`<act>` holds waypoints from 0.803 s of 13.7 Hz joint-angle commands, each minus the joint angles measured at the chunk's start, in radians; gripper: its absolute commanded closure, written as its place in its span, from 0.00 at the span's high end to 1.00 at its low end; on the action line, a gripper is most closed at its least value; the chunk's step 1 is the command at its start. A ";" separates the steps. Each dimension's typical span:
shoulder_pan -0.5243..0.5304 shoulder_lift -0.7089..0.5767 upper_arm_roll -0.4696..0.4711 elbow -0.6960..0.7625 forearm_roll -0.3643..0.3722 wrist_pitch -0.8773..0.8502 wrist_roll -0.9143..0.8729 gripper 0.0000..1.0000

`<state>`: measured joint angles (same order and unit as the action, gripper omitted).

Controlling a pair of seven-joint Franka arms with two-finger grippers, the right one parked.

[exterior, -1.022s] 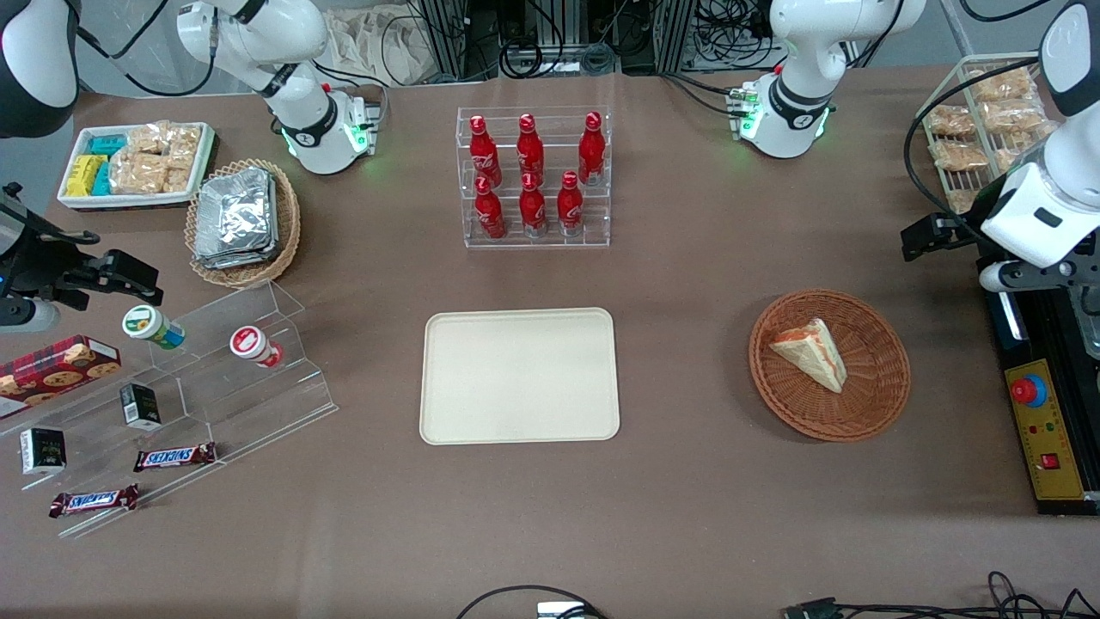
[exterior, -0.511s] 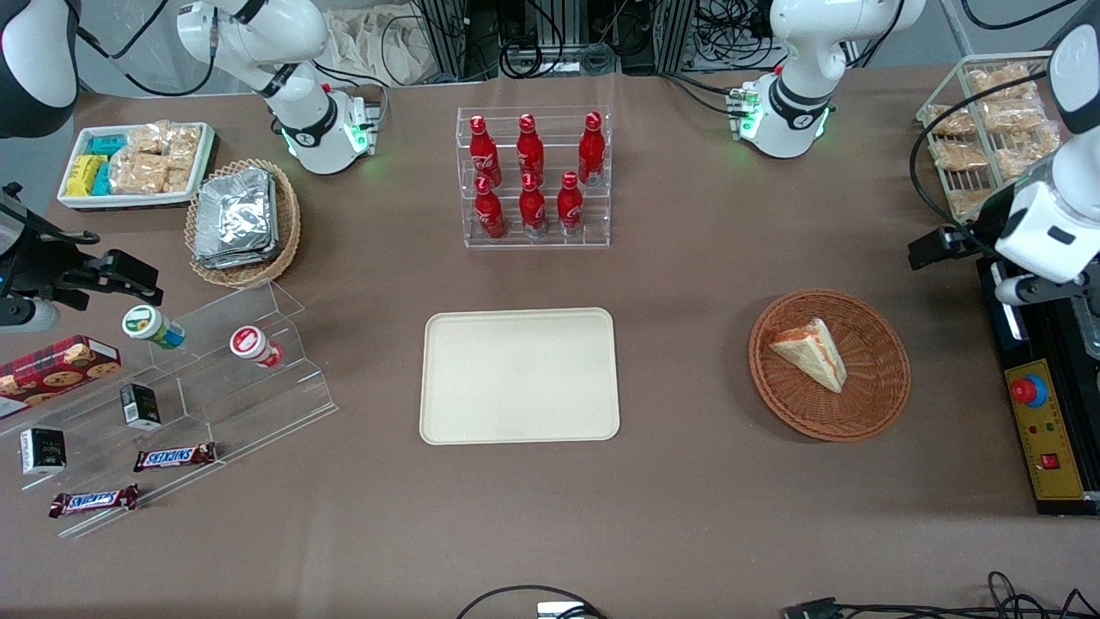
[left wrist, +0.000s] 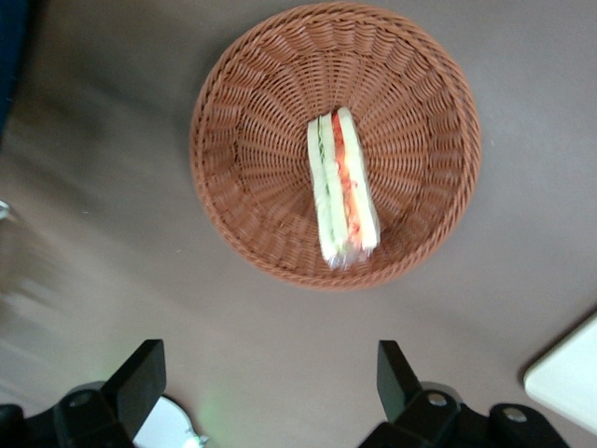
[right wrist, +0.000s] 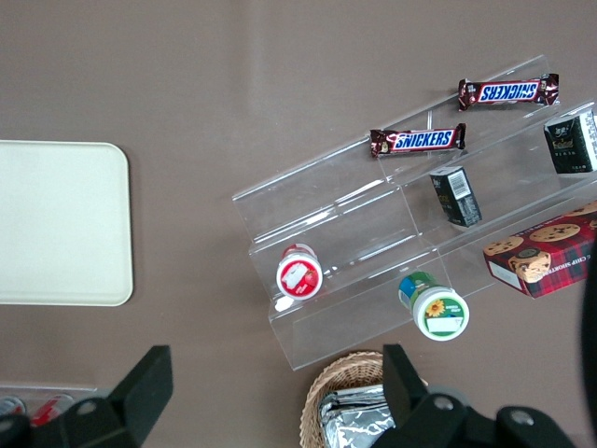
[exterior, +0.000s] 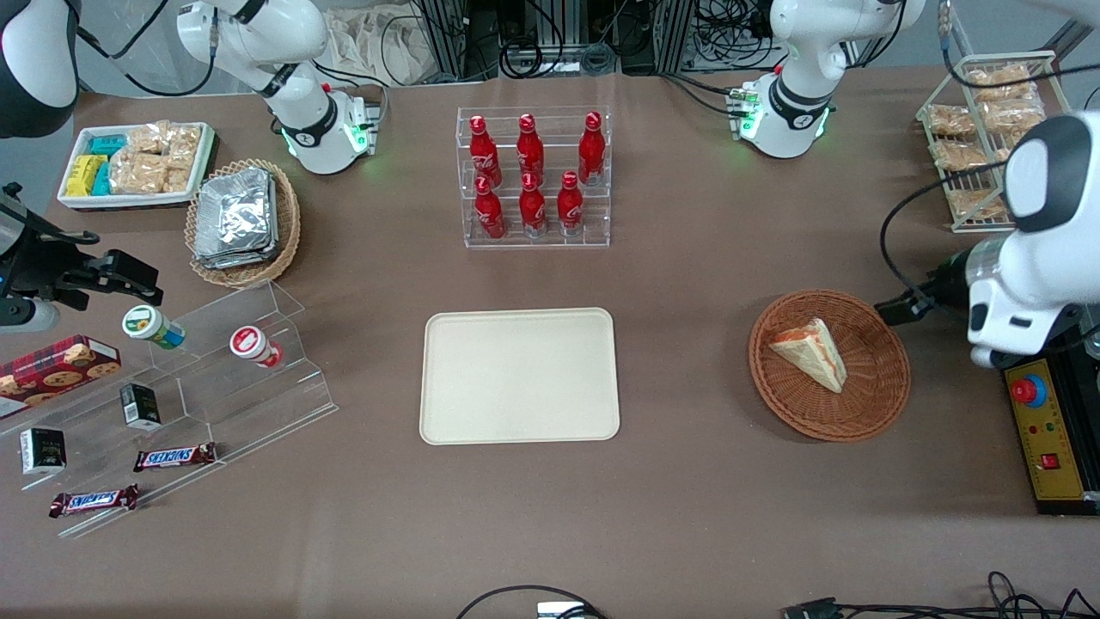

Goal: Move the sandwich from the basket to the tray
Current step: 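Lower the open left gripper over the wrapped sandwich in the basket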

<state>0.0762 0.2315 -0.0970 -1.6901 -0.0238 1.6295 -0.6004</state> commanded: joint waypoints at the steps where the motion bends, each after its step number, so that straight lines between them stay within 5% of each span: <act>1: 0.011 0.089 -0.009 0.006 -0.015 0.059 -0.070 1.00; 11: 0.002 0.252 -0.012 -0.152 -0.057 0.391 -0.209 1.00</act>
<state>0.0754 0.4927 -0.1029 -1.7964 -0.0709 1.9647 -0.7702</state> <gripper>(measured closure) 0.000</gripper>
